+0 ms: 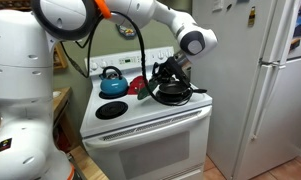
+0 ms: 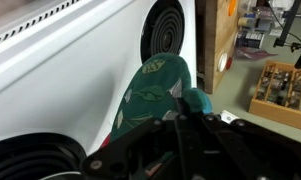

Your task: Move the pot to the front right stove plate

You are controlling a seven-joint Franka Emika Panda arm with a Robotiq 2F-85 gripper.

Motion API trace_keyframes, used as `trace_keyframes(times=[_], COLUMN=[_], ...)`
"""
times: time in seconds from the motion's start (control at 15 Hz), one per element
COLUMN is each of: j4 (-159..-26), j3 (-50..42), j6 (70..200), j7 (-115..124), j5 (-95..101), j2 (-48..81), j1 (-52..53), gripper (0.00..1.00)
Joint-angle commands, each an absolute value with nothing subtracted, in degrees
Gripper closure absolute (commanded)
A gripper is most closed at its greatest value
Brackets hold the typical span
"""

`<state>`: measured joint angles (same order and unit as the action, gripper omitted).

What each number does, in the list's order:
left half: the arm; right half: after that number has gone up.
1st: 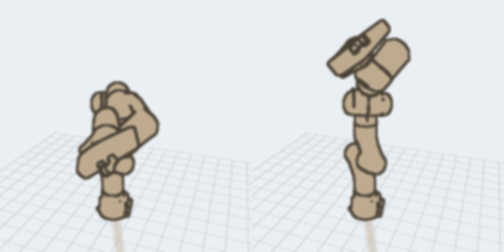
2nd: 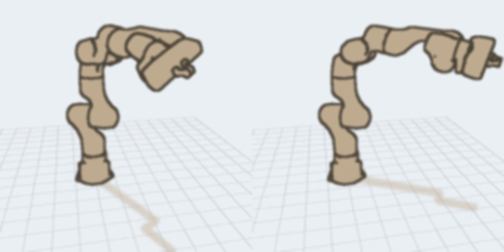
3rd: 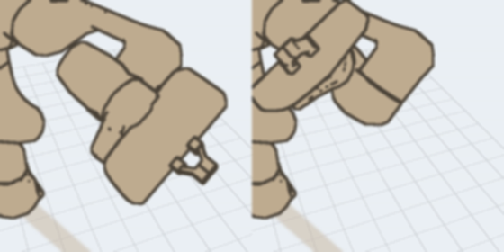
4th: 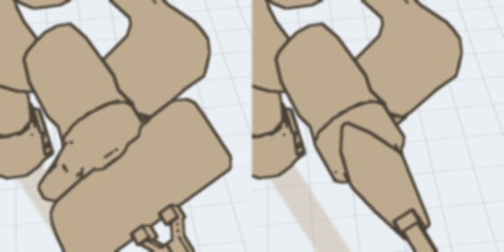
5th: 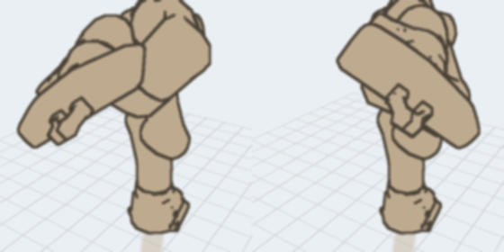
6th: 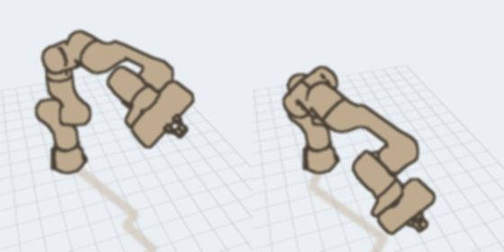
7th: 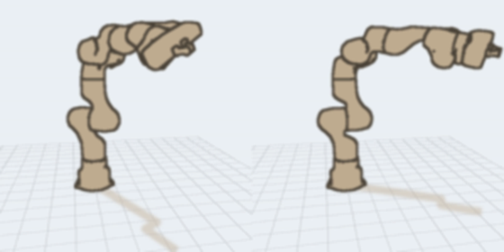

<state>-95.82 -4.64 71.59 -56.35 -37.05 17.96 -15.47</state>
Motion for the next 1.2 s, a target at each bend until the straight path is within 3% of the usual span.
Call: trace_keyframes(times=[0.0, 0.67, 1.13], j4=[-92.5, -78.2, -74.8], j3=[-4.4, -3.1, -3.5], j6=[67.4, 63.7, 68.6], j7=[-59.4, -67.1, -67.7], j5=[-42.0, -46.3, -53.5], j2=[21.5, 32.9, 36.3], j1=[-16.3, -17.6, -18.9], gripper=[0.99, 0.99, 0.99])
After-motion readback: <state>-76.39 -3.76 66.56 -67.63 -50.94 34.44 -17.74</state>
